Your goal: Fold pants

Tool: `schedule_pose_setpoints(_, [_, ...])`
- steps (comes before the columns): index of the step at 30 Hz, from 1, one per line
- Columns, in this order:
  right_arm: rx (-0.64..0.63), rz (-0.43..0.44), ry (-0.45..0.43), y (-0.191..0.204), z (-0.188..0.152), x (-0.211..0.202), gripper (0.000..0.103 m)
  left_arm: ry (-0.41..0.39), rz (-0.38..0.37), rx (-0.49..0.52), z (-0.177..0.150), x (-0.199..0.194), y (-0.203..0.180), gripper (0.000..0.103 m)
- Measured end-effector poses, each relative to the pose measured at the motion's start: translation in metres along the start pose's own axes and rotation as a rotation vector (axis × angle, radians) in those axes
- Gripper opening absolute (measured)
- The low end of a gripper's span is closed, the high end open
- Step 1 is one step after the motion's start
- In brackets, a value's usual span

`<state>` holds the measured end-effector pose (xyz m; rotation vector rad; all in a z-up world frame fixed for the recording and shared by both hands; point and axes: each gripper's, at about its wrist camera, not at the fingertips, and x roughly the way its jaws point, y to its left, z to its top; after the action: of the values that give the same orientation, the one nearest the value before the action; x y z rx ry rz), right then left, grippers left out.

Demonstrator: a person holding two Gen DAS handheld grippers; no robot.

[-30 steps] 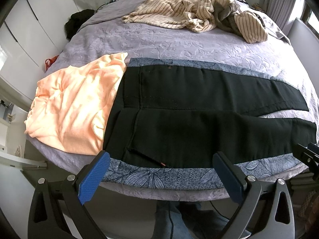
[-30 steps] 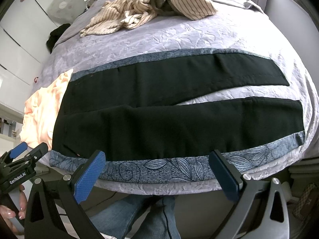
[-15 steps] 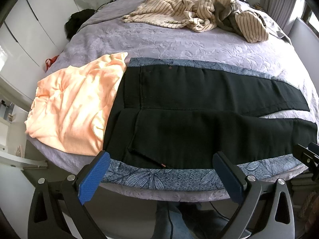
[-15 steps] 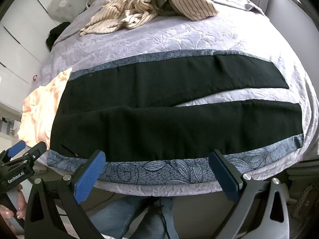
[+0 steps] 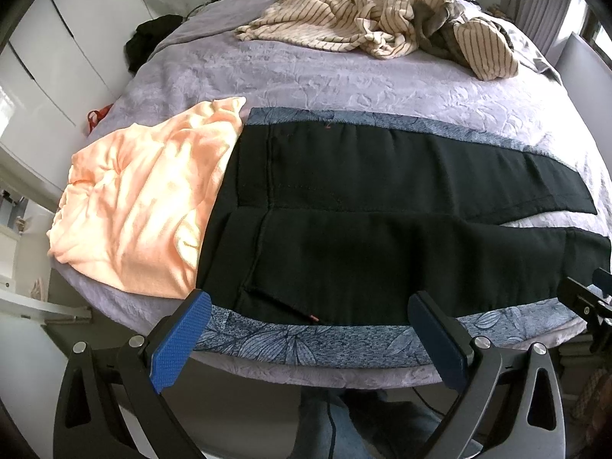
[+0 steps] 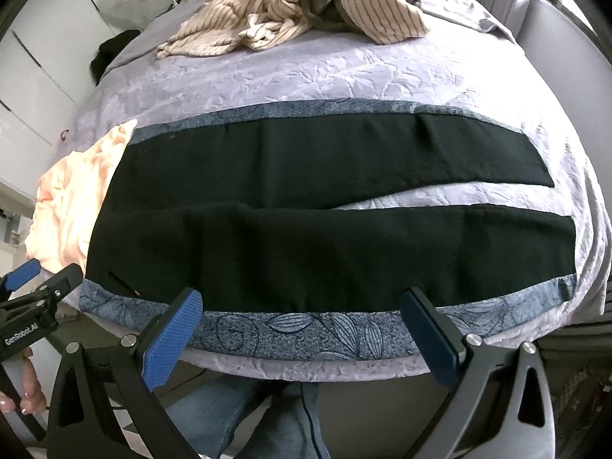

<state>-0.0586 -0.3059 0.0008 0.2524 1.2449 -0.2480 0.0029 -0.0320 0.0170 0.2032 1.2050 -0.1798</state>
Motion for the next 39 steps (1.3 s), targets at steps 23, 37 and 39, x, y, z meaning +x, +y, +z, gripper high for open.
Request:
schedule_pose_setpoints(23, [-0.041,-0.023,0.092,0.008,-0.008,0.070,0.103,0.111,-0.003,-0.081,-0.026,0.067,0.004,0.103])
schedule_pose_setpoints(37, [0.212,0.554,0.118,-0.044,-0.043,0.103,0.103,0.091,-0.263,-0.242,-0.058,0.091,0.062,0.103])
schedule_pose_setpoints(39, [0.282,0.633,0.161,-0.056,-0.058,0.113,0.096,0.122,-0.345,-0.284,-0.073,0.099,0.078,0.103])
